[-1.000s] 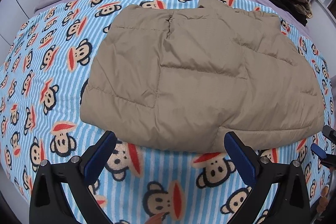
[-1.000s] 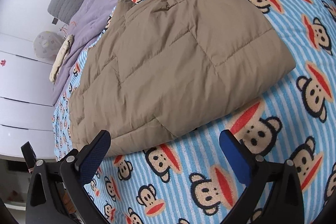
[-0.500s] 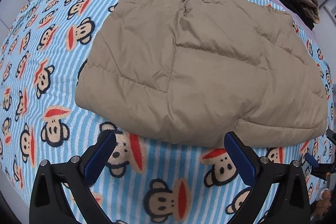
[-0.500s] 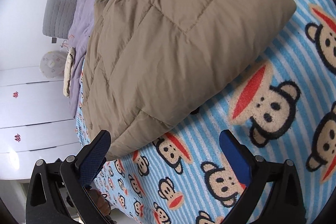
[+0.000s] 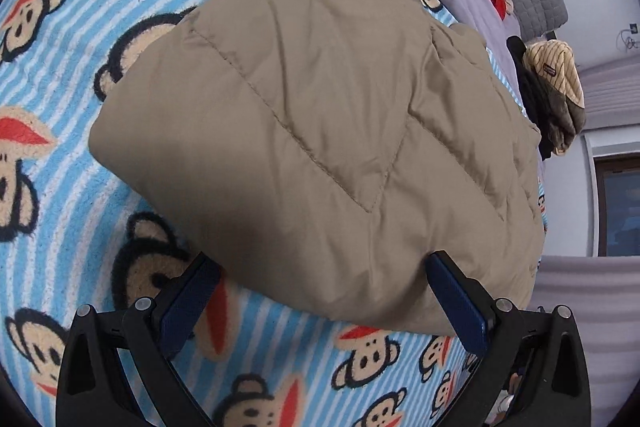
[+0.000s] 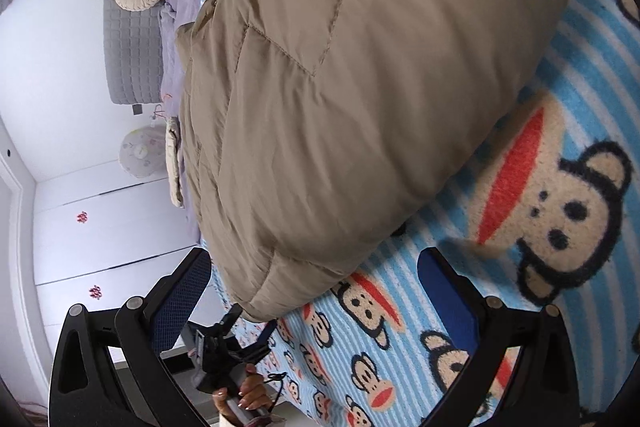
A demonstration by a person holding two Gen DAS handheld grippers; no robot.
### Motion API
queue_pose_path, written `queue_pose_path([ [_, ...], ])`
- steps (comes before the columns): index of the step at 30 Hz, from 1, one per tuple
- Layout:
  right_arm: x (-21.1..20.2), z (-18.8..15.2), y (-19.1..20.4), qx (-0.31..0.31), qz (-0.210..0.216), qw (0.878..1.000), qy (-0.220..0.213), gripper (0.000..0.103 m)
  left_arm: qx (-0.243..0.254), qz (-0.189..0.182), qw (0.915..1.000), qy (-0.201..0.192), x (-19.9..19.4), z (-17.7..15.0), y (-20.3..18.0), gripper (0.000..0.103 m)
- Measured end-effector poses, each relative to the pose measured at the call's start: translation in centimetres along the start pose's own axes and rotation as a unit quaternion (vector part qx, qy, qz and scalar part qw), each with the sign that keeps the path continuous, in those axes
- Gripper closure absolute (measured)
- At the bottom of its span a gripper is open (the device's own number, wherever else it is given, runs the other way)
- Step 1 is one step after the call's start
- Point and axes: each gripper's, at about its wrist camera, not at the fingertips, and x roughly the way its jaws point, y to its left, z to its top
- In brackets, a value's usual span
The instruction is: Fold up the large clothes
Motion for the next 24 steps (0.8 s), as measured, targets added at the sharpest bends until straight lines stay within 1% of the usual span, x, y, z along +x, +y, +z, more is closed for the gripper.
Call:
queue_pose_path([
  [3,1.4,0.3,0.2,0.001,0.009,1.0,0.004,0.0,-0.006,-0.017,0.9998,-0.007,0.7,0.7,-0.3,0.0],
  [7,3.1,1.0,1.2,-0.005,0.023,1.0,0.006,0.0,-0.013,-0.027,0.9993,-0.021,1.6,2.6,-1.1,0.0],
  [13,5.3,2.6,1.8,0.0,0.03,1.0,-0.001,0.0,-0.015,-0.008,0.9995,-0.026,3.5,4.5,-1.6,0.0],
  [14,5.5,2.9,1.7,0.006,0.028,1.0,-0.002,0.0,-0.021,-0.007,0.9993,-0.03,3.5,4.7,-1.6,0.004],
  [15,5.7,2.9,1.6,0.014,0.027,1.0,-0.005,0.0,-0.025,-0.009,0.9991,-0.033,3.4,4.8,-1.7,0.013],
  [16,5.7,2.9,1.6,0.021,0.026,0.999,-0.008,0.002,-0.028,-0.025,0.9987,-0.034,3.4,4.8,-1.7,0.041],
  [17,5.7,2.9,1.6,0.026,0.024,0.999,-0.01,0.009,-0.034,-0.051,0.9976,-0.033,3.2,4.8,-1.6,0.063],
  [18,5.6,2.7,1.5,0.031,0.022,0.999,-0.013,0.02,-0.039,-0.068,0.9964,-0.034,3.0,4.9,-1.7,0.069],
  [19,5.4,2.5,1.4,0.038,0.029,0.999,-0.016,0.045,-0.034,-0.072,0.9961,-0.037,2.7,4.8,-1.9,0.078],
  [20,5.3,2.3,1.2,0.042,0.038,0.998,-0.019,0.057,-0.023,-0.073,0.9963,-0.041,2.2,4.8,-2.2,0.082],
  [22,4.9,2.1,1.4,0.037,0.051,0.998,-0.021,0.069,-0.003,-0.074,0.9961,-0.048,1.1,4.5,-3.0,0.085],
  [23,4.7,1.9,1.5,0.032,0.055,0.998,-0.02,0.073,0.007,-0.078,0.9957,-0.05,0.6,4.3,-3.4,0.085],
  [24,4.5,1.7,1.7,0.027,0.06,0.998,-0.018,0.075,0.015,-0.082,0.9952,-0.052,0.0,4.0,-3.6,0.085],
])
